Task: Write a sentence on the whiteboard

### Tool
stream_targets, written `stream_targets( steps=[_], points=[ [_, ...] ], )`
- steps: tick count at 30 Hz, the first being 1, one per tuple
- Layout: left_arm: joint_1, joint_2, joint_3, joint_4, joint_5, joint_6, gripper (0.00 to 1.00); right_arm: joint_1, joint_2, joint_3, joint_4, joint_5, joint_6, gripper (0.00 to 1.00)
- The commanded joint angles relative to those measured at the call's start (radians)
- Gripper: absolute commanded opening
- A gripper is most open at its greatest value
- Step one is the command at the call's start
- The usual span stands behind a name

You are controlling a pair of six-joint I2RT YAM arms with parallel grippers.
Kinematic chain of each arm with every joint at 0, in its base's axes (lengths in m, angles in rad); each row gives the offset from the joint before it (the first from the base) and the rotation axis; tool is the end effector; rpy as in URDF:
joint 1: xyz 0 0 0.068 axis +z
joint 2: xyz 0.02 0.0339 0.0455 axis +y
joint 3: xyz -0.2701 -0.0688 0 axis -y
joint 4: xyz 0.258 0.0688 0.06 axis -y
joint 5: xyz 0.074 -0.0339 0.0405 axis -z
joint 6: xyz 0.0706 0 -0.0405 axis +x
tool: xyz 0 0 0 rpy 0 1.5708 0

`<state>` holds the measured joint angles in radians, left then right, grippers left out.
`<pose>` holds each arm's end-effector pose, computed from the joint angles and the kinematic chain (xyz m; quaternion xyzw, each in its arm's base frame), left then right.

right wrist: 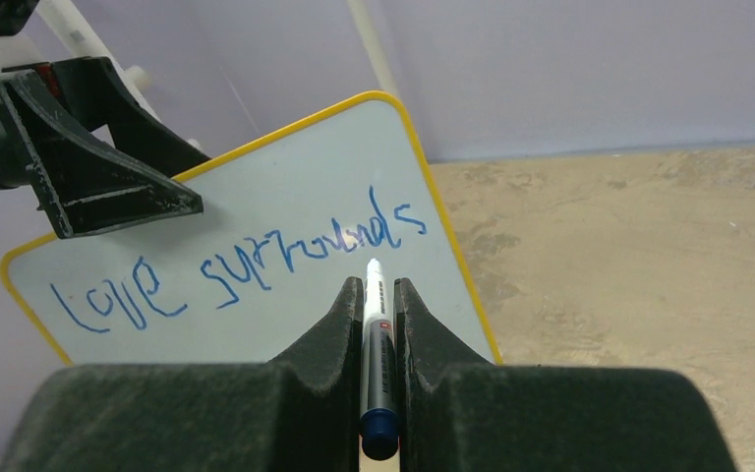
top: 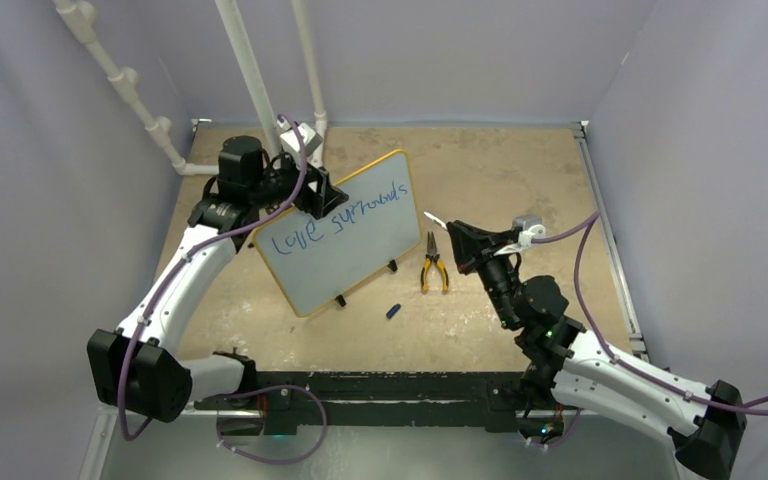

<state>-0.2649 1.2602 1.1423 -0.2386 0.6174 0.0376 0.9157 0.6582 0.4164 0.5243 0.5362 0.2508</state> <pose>0.3020 -0.1243 0.3540 0.2893 0.7474 -0.3096 0.5118 0.1508 0.1371 0.3127 0.0112 0.6165 0.2919 0.7312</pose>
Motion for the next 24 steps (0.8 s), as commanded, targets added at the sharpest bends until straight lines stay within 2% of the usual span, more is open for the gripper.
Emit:
stream_targets(
  steps=[1,4,9,18,21,24],
  points=[
    [-0.007,-0.062,-0.010,-0.038,-0.093,-0.018,0.75,-0.003,-0.022,0.002,-0.029,-0.033,0.032,0.00],
    [-0.005,-0.097,-0.015,-0.041,-0.137,-0.045,0.76,-0.003,-0.025,0.009,-0.048,-0.048,0.034,0.00],
    [-0.002,-0.185,-0.015,-0.053,-0.292,-0.129,0.77,-0.003,-0.011,0.030,-0.073,-0.084,0.026,0.00],
    [-0.002,-0.385,-0.029,-0.209,-0.587,-0.233,0.77,-0.003,-0.003,0.040,-0.058,-0.163,0.047,0.00],
    [-0.002,-0.464,-0.076,-0.229,-0.614,-0.243,0.77,-0.003,0.006,0.039,-0.039,-0.179,0.065,0.00],
    [-0.002,-0.537,-0.142,-0.220,-0.582,-0.233,0.77,-0.002,0.024,0.040,-0.009,-0.214,0.090,0.00]
  ],
)
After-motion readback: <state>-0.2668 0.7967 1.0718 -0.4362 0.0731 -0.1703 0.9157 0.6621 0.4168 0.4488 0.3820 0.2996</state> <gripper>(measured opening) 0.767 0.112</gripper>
